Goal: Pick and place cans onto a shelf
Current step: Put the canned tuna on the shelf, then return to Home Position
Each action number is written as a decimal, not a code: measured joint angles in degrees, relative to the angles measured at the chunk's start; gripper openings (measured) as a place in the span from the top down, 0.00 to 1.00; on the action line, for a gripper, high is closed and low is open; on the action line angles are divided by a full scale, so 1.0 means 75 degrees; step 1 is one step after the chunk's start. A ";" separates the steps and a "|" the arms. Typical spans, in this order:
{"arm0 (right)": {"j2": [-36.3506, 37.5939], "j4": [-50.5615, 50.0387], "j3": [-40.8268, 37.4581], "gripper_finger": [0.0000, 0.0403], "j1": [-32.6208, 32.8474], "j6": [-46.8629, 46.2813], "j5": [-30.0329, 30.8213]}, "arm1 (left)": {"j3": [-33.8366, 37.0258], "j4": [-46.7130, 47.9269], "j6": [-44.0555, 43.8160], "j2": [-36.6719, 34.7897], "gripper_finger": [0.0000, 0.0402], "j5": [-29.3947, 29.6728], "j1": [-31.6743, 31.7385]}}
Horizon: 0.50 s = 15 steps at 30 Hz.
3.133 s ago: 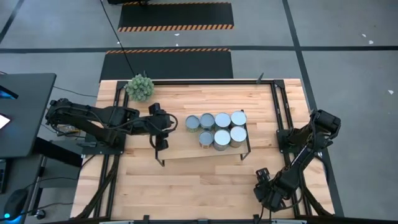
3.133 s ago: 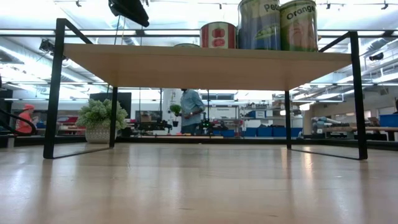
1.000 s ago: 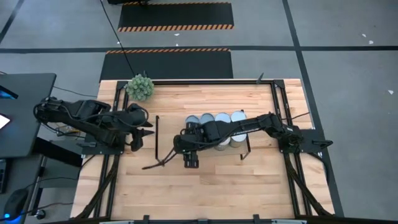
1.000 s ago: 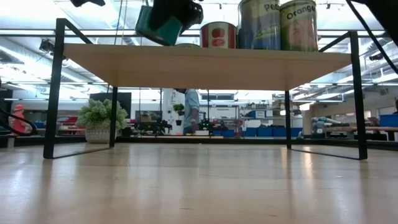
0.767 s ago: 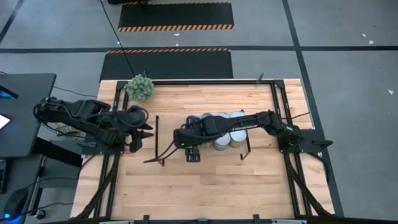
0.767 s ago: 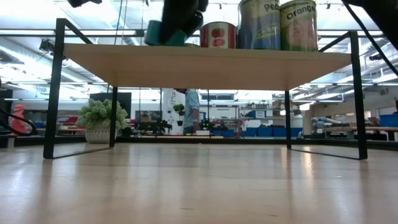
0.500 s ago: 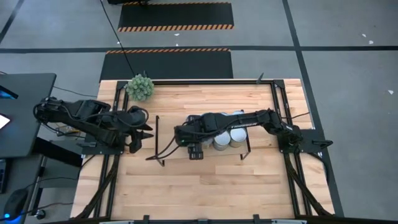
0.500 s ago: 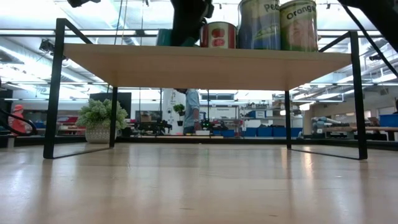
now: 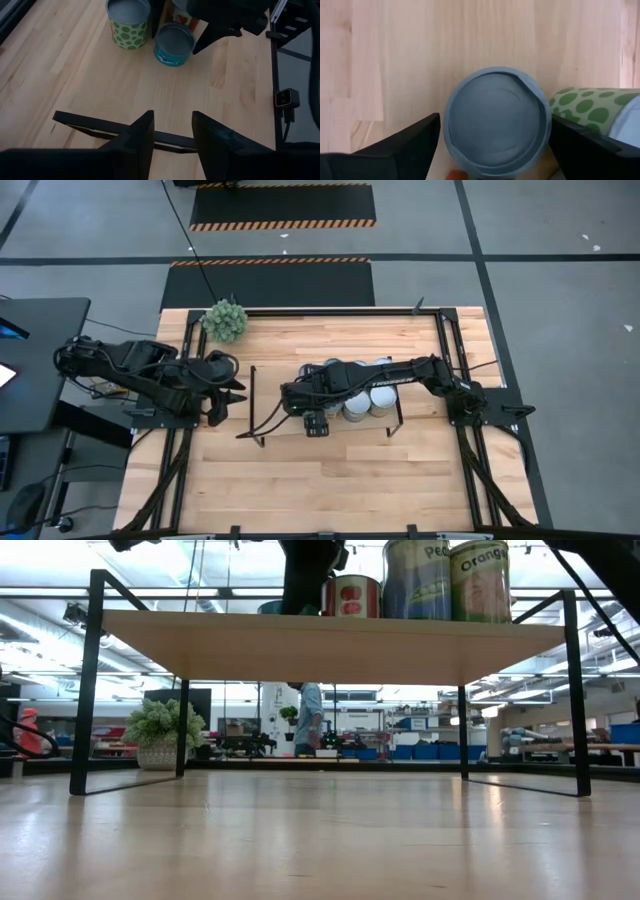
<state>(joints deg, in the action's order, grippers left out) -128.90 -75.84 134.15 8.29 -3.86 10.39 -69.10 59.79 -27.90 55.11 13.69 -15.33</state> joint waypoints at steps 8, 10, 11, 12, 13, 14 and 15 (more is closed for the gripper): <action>0.0138 0.0069 0.0111 0.11 0.0227 -0.0074 0.0030 | 0.0026 -0.0168 0.0006 0.0061 0.66 0.0136 -0.0003; 0.0219 0.0068 0.0111 0.11 0.0257 -0.0076 0.0095 | 0.0026 -0.0325 0.0021 0.0091 0.66 0.0231 -0.0003; 0.0283 0.0115 0.0111 0.11 0.0257 -0.0080 0.0131 | 0.0023 -0.0413 0.0054 0.0120 0.66 0.0345 -0.0003; 0.0327 0.0094 0.0111 0.11 0.0257 -0.0082 0.0191 | 0.0027 -0.0449 0.0070 0.0141 0.66 0.0467 -0.0003; 0.0357 0.0112 0.0113 0.11 0.0257 -0.0082 0.0284 | 0.0032 -0.0461 0.0073 0.0169 0.66 0.0577 -0.0003; 0.0422 0.0135 0.0112 0.11 0.0252 -0.0081 0.0367 | 0.0029 -0.0531 0.0078 0.0213 0.66 0.0664 -0.0003; 0.0476 0.0121 0.0108 0.11 0.0232 -0.0077 0.0457 | 0.0021 -0.0587 0.0096 0.0248 0.66 0.0774 -0.0003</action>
<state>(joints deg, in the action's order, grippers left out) -125.33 -74.93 134.96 10.03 -4.44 13.82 -68.94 55.39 -27.18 56.97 19.50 -15.35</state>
